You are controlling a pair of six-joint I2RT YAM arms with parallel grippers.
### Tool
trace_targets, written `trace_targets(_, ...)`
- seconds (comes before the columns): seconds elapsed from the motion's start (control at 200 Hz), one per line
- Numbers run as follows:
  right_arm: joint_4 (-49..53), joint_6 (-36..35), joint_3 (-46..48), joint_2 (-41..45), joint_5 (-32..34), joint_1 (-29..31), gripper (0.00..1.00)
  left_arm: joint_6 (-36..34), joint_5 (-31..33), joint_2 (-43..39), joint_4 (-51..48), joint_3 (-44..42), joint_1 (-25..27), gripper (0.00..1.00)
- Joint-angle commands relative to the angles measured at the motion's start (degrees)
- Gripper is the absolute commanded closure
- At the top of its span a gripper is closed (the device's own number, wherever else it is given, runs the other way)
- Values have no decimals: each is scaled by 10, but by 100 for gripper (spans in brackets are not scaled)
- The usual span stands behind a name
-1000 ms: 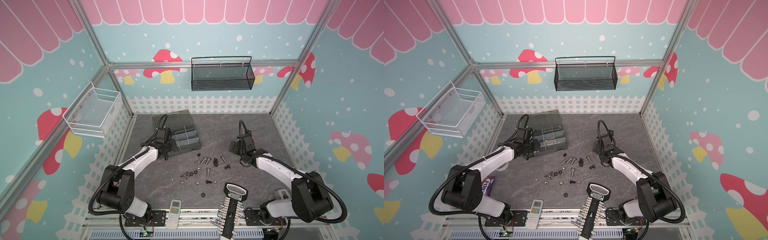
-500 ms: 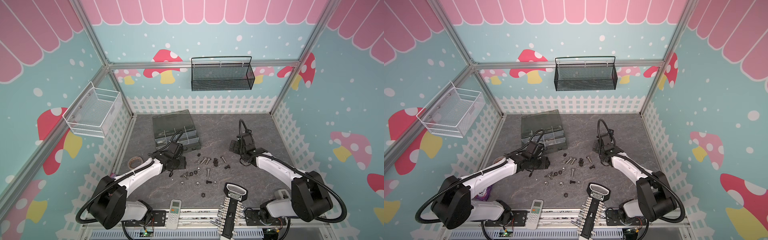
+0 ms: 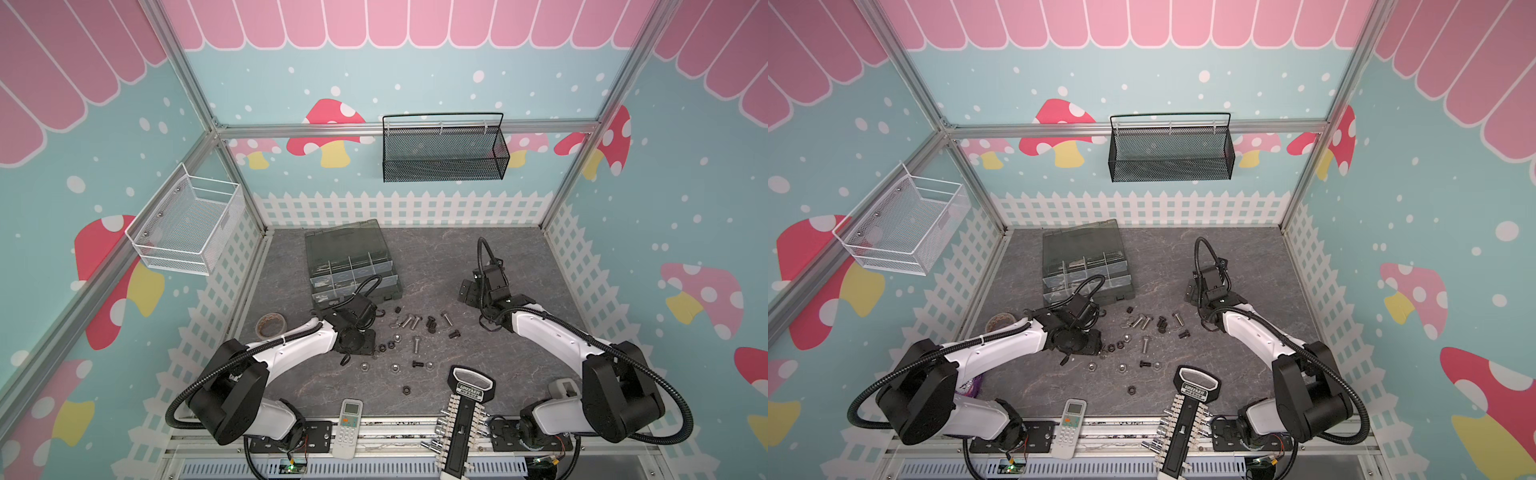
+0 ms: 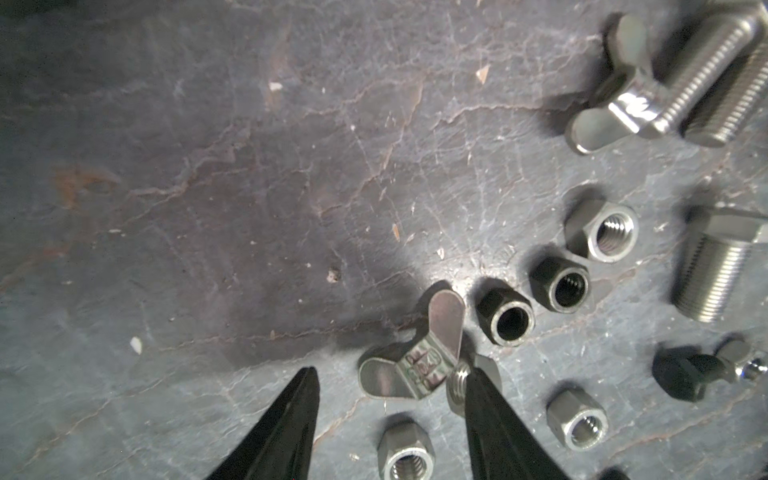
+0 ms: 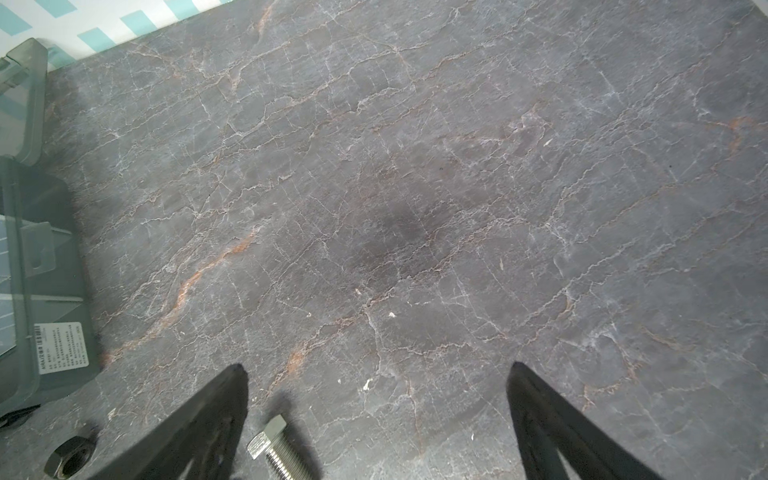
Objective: Sort the screws and nuts into containers
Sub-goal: 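Move the left gripper down onto a third silver wing nut among the nuts, then close the left gripper on the wing nut and lift it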
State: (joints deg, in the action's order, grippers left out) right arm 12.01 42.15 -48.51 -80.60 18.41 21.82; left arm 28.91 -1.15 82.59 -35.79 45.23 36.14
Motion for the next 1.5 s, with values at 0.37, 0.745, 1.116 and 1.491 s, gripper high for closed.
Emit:
trace_targets(0.37,10,17,3,-1,10,4,2,8,38,33,7,-2,9,45)
trace_targets(0.745,11,17,5,3,15,4,2,18,50,59,23,1,9,57)
trace_targets(1.116,10,17,3,0,19,4,2,23,43,57,24,-4,9,75)
trace_targets(1.491,11,15,0,3,21,4,2,27,53,61,36,1,9,88)
